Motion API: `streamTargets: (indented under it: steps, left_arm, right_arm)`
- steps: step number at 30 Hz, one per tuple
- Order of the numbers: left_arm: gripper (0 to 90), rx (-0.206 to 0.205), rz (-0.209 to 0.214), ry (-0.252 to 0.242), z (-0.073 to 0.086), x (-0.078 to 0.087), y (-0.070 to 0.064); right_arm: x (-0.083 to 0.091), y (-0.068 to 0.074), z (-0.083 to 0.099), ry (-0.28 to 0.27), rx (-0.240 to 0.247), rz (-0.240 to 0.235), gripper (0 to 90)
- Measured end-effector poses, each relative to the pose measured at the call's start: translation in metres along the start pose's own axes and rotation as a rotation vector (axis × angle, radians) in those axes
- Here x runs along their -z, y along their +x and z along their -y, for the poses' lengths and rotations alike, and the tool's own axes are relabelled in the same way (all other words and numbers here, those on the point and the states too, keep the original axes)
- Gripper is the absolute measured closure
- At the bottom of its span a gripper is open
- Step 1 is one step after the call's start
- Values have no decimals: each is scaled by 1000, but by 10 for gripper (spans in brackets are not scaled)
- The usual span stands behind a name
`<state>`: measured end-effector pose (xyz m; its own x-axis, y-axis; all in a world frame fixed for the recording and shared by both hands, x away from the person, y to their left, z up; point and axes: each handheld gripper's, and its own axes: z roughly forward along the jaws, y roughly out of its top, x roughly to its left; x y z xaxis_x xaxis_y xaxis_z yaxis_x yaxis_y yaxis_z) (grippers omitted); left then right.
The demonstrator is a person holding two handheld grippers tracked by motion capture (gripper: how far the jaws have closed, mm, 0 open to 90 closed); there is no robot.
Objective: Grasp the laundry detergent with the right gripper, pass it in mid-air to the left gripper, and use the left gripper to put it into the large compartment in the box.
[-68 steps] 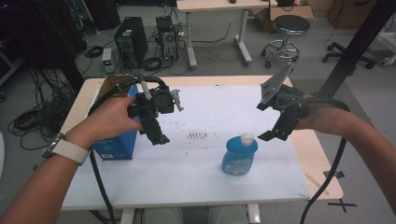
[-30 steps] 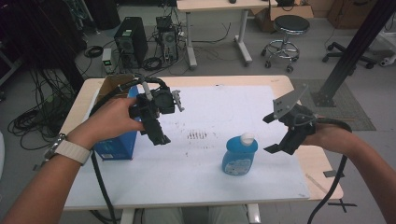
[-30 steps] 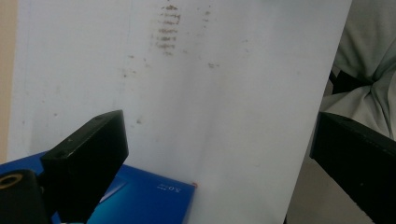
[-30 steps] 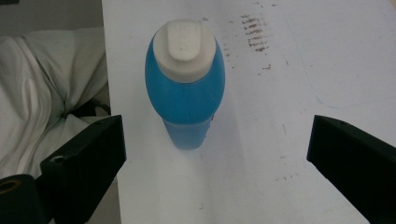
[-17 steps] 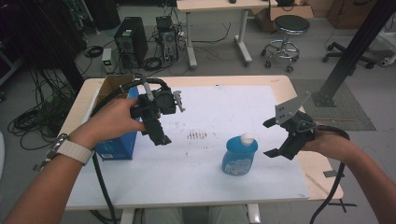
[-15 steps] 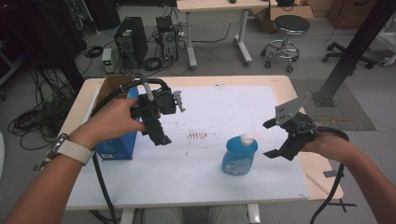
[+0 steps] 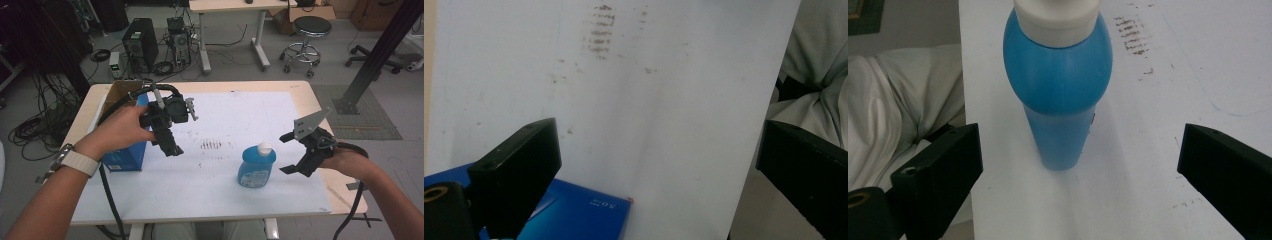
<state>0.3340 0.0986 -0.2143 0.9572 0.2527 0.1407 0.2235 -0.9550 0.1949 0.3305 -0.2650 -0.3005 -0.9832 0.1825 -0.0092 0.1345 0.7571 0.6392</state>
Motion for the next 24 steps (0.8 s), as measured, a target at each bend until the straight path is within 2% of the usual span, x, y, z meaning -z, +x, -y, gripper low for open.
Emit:
streamTargets:
  steps: [14, 24]
  left_arm:
    - [47, 0, 5, -1, -1, -2, 1]
    - [48, 2, 7, 1, -2, -4, 1]
  right_arm:
    - [-15, 1, 10, -39, -10, -20, 41]
    - [-22, 0, 20, -98, -24, -23, 41]
